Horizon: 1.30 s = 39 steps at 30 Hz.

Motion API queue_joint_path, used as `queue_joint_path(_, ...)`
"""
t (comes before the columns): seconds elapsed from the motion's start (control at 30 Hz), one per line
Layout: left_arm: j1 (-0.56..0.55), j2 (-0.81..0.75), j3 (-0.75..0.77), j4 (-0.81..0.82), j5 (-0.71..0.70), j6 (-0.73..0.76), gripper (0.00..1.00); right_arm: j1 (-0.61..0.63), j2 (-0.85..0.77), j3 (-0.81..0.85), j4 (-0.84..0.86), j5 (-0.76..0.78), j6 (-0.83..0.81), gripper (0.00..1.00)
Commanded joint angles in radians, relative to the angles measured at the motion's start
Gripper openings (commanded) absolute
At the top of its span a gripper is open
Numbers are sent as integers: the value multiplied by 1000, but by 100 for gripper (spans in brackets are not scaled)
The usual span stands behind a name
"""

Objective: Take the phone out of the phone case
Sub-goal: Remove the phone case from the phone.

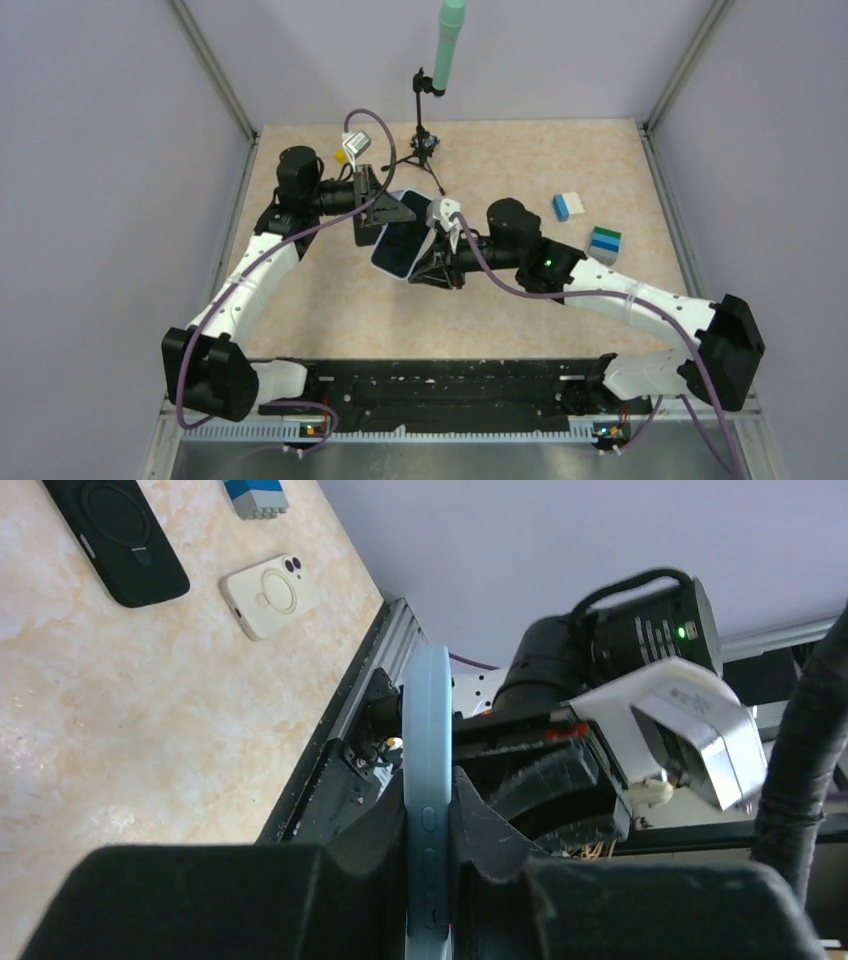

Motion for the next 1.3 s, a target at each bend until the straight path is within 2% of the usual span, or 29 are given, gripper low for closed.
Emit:
queue_joint_path(0.0,-12,4,44,31,-6,-89,0,58,24,82,-12,205,-185,12)
queue_joint_path(0.23,-10,-18,40,31,-46,-51,0,63,-20,32,77,293,-128,13)
queue_joint_path(0.4,0,-48,40,37,-88,-17,0,49,-56,-15,79,288,-55,34)
queue_joint_path(0.53,2,-60,37,80,-71,-31,0,18,-73,-36,80,193,85,58)
queue_joint_path(0.6,2,-69,33,105,-56,-44,0,17,-80,-57,114,147,155,62)
queue_joint_path(0.77,1,-97,21,161,-35,-82,0,18,-87,-117,285,78,293,60)
queue_joint_path(1.0,1,-96,13,219,16,-149,0,20,-33,-146,587,7,525,44)
queue_joint_path(1.1,1,-102,10,225,11,-157,0,21,-11,-153,650,35,570,37)
queue_joint_path(1.27,1,-101,8,235,8,-192,0,19,2,-158,664,93,571,29)
